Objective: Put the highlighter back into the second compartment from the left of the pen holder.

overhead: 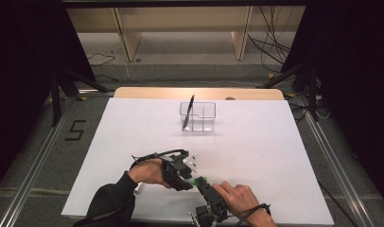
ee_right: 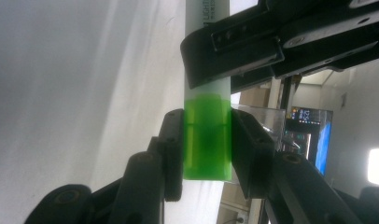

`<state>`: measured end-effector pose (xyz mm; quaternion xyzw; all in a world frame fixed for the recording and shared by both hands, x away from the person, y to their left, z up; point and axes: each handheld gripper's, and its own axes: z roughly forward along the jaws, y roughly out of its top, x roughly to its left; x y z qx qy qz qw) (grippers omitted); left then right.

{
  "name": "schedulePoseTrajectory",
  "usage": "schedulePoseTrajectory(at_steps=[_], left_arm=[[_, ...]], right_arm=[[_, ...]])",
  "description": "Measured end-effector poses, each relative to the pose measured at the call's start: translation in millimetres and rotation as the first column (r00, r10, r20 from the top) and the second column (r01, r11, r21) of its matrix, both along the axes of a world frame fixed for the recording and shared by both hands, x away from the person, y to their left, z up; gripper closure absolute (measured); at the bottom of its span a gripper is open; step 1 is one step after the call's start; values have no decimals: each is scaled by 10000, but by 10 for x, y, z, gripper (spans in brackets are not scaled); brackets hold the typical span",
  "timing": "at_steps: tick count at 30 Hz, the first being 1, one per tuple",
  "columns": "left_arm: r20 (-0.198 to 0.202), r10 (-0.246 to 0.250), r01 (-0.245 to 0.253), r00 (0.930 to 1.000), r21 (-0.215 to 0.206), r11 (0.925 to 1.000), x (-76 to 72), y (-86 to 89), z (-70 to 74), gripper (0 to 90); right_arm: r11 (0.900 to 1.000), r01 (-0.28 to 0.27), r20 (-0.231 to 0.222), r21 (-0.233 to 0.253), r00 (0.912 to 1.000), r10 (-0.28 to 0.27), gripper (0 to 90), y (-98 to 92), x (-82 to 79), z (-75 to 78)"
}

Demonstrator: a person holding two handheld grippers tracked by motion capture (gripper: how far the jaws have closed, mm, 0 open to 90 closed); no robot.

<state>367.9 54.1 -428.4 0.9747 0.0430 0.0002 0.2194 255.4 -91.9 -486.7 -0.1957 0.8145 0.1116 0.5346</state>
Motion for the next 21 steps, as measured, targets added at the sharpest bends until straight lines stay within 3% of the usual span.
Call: schedulePoseTrajectory(at_steps=[10,21], left_arm=[[-316,-245,256,9992,357,9990,27,-66,-28,659],[-870,-183,216,9960,374,9991,45,-82,-56,736]], right_arm=[[9999,-141,-82,-54,9999,140,675,8,-5,-17],[9995,-270,-100,-139,9996,269,672,8,-11,-34]])
